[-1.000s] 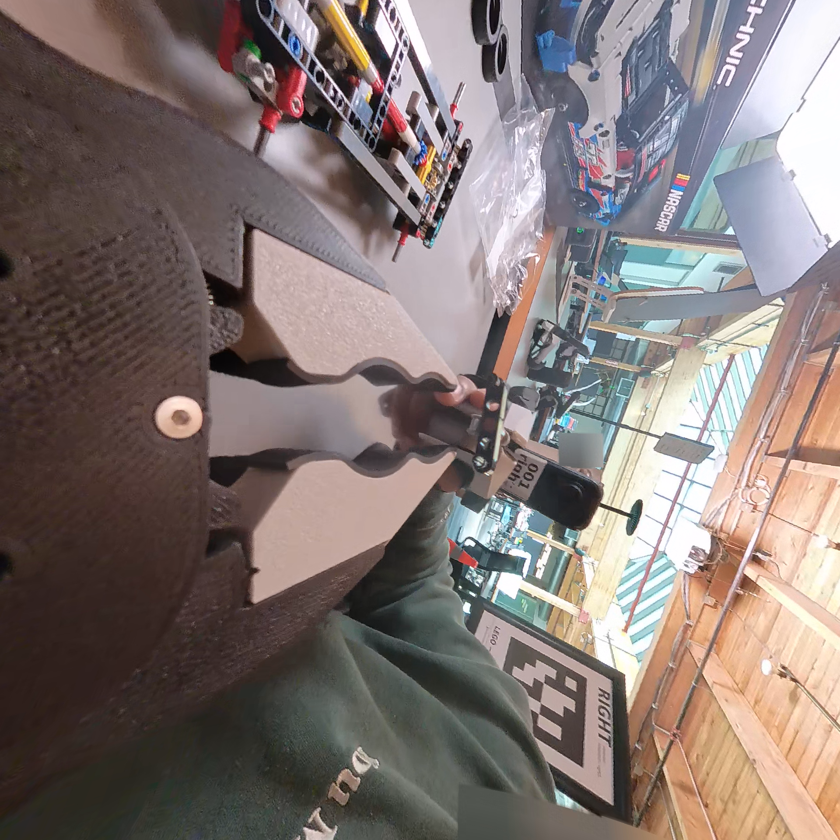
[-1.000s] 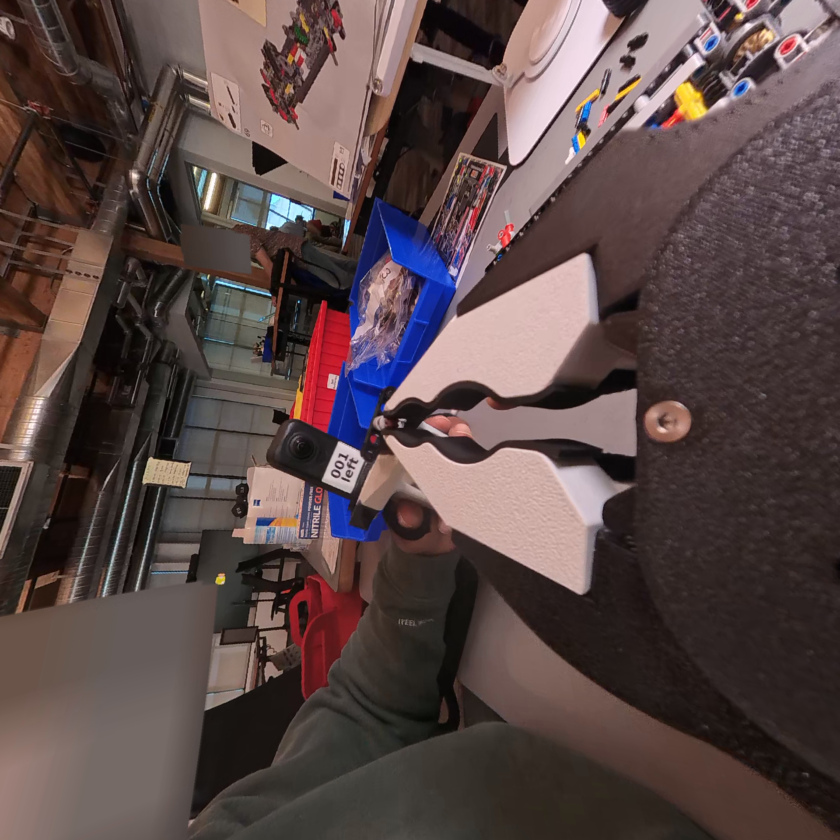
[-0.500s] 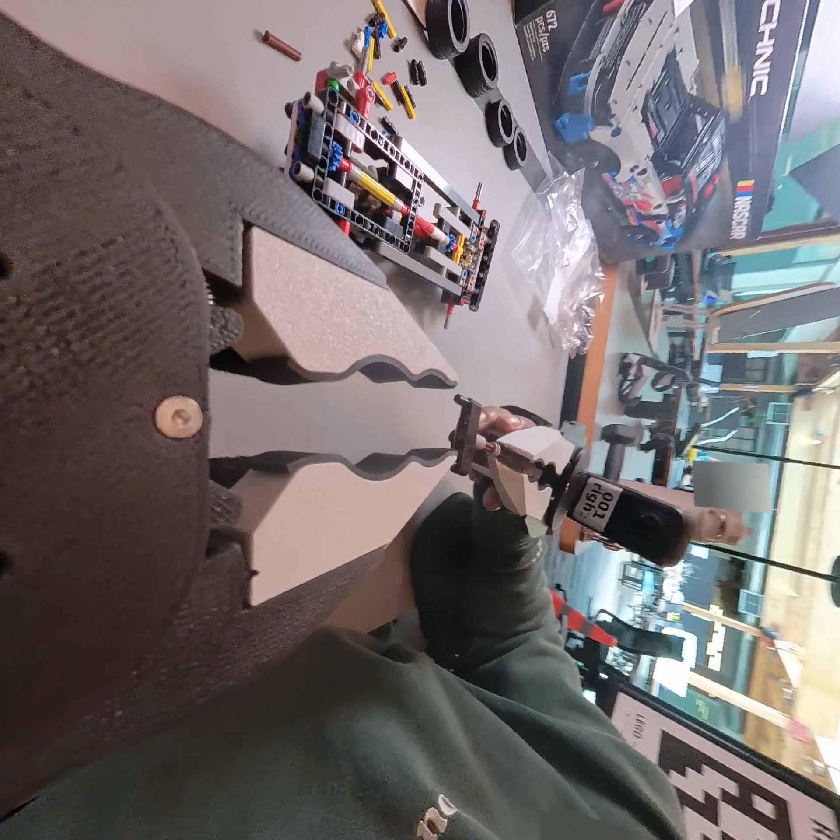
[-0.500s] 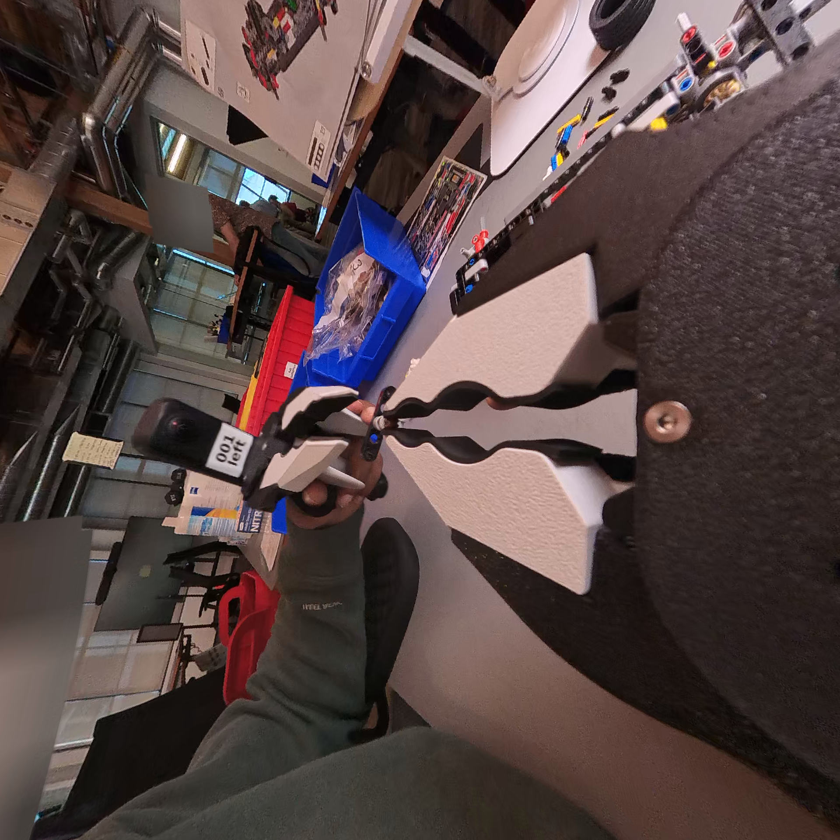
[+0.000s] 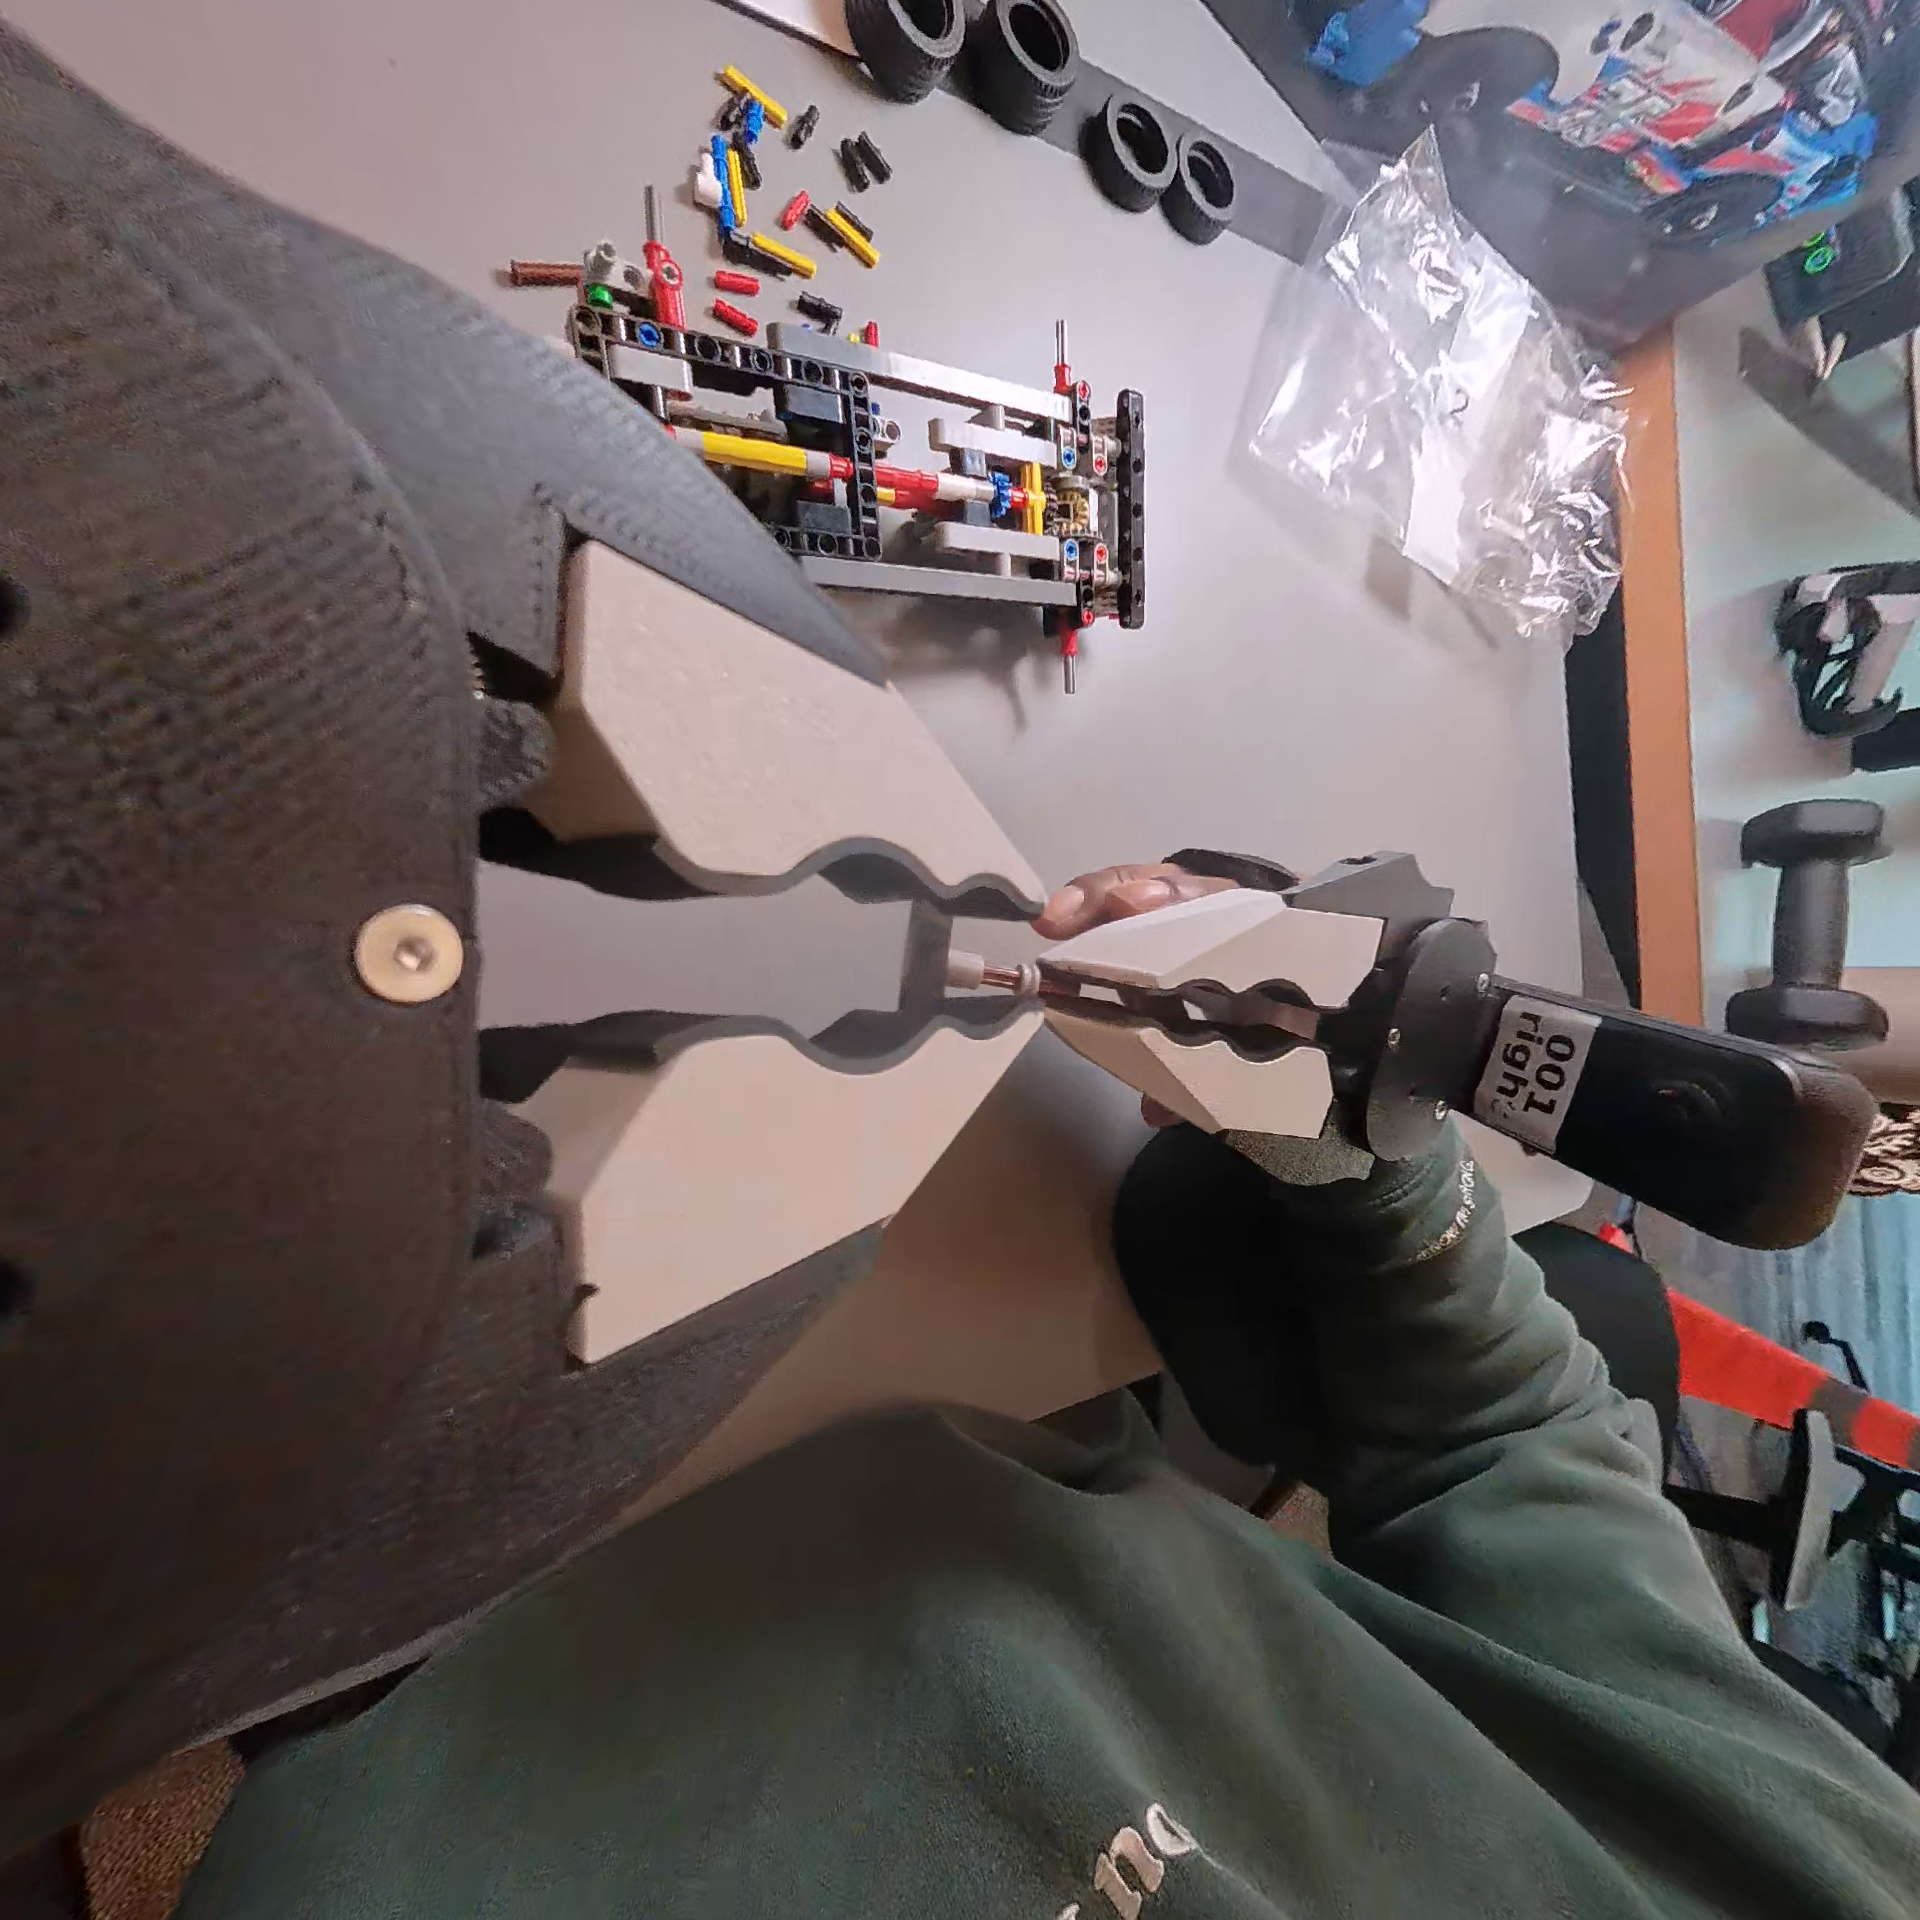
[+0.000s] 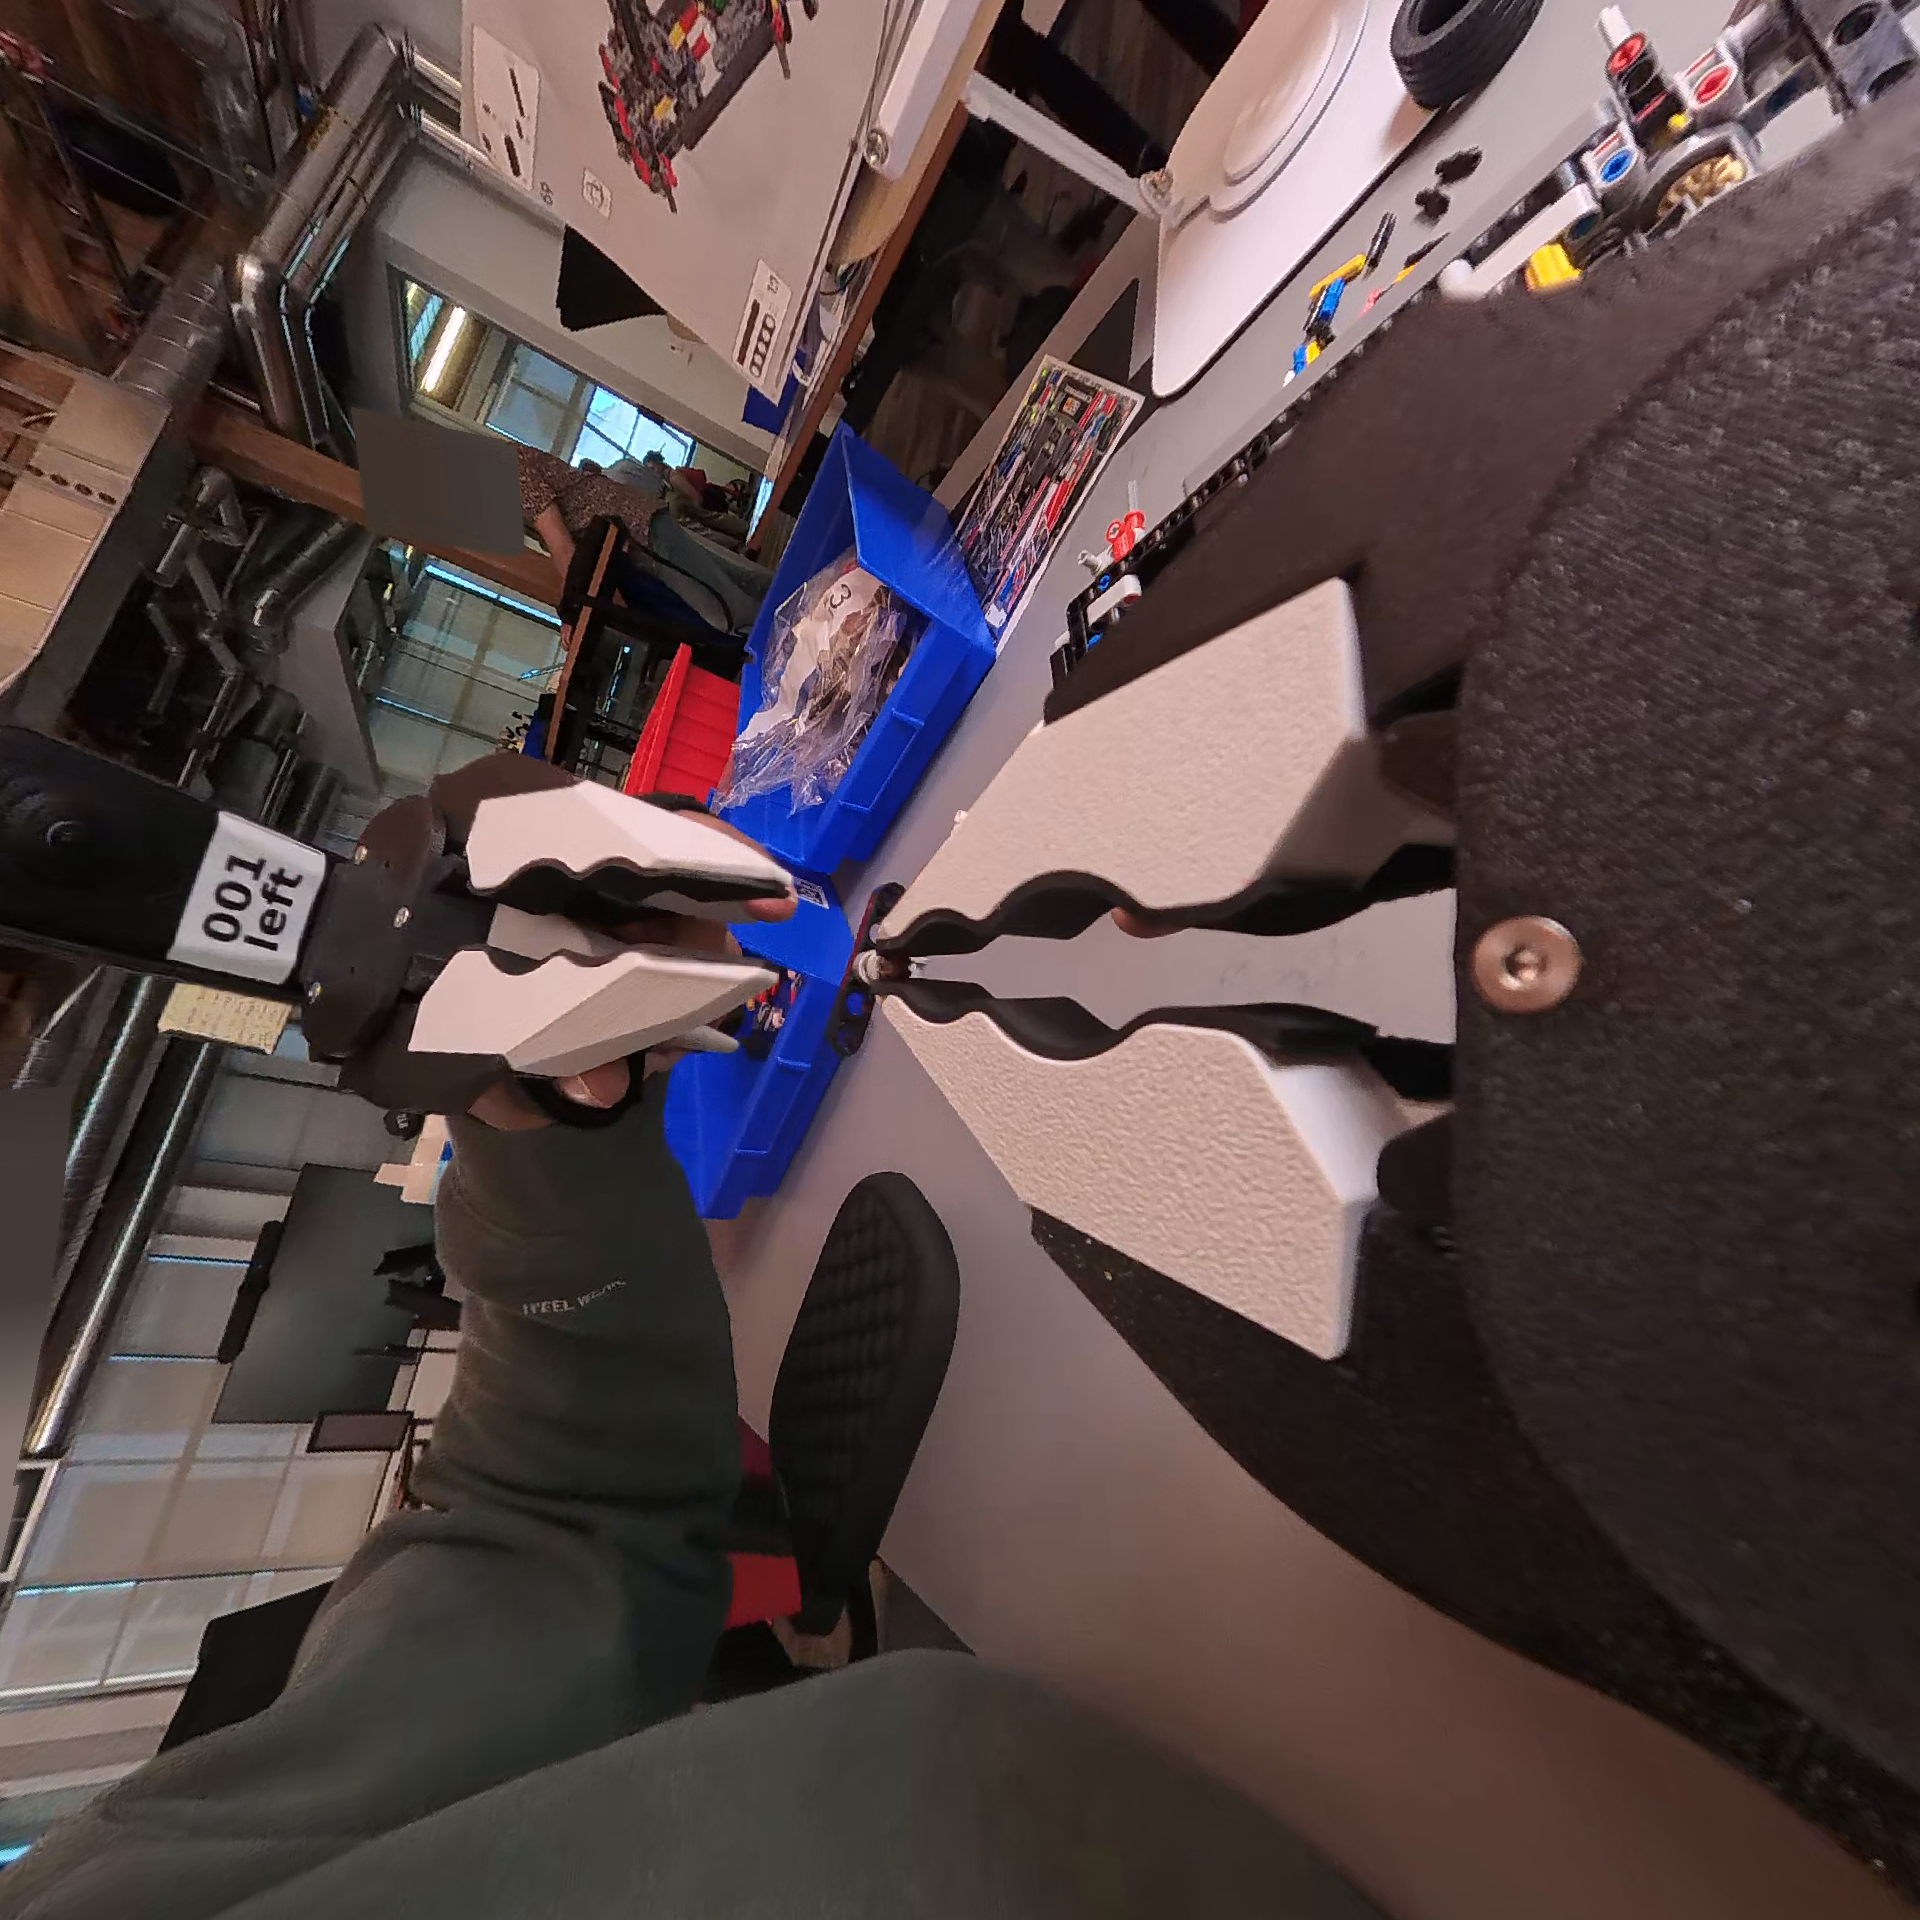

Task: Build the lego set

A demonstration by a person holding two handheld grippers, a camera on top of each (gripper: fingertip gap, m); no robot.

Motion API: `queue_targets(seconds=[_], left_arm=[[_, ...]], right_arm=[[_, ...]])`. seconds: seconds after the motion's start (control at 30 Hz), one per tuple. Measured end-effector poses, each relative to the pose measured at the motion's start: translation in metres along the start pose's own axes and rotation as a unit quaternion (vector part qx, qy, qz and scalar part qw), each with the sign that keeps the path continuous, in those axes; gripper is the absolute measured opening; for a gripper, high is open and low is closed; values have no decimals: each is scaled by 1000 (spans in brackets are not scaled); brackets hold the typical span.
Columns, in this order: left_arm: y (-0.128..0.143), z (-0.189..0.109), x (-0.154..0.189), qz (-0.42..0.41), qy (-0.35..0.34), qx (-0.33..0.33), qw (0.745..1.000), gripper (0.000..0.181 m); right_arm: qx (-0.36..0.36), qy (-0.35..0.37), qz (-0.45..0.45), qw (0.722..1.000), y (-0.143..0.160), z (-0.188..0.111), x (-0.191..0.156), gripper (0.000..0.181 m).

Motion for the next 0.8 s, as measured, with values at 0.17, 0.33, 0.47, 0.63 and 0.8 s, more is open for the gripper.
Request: queue_targets(seconds=[0.17, 0.33, 0.47, 0.63, 0.8], left_arm=[[-2, 7, 2, 1, 14, -27, 1000, 16], [1, 11, 6, 15, 23, -73, 997, 15], [3, 15, 6, 32, 23, -117, 992, 14], [3, 21, 7, 49, 28, -157, 986, 10], [3, 23, 6, 58, 33, -174, 983, 5]], right_arm=[[5, 8, -1, 1000, -2, -2, 2, 1], [10, 11, -1, 1000, -4, -2, 2, 1], [9, 10, -3, 1000, -4, -1, 1, 1], [10, 10, -6, 1000, -4, 0, -1, 1], [8, 12, -9, 1000, -3, -2, 0, 1]])
Point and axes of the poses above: each gripper's, where its closed fingertips meet, z out along the fingers, y out of its underside, x = y × z across the jaws, the point moved 1 cm from there along -z, back along the fingers, and after that the axes turned 12 degrees about -x, right-handed, at the moved point
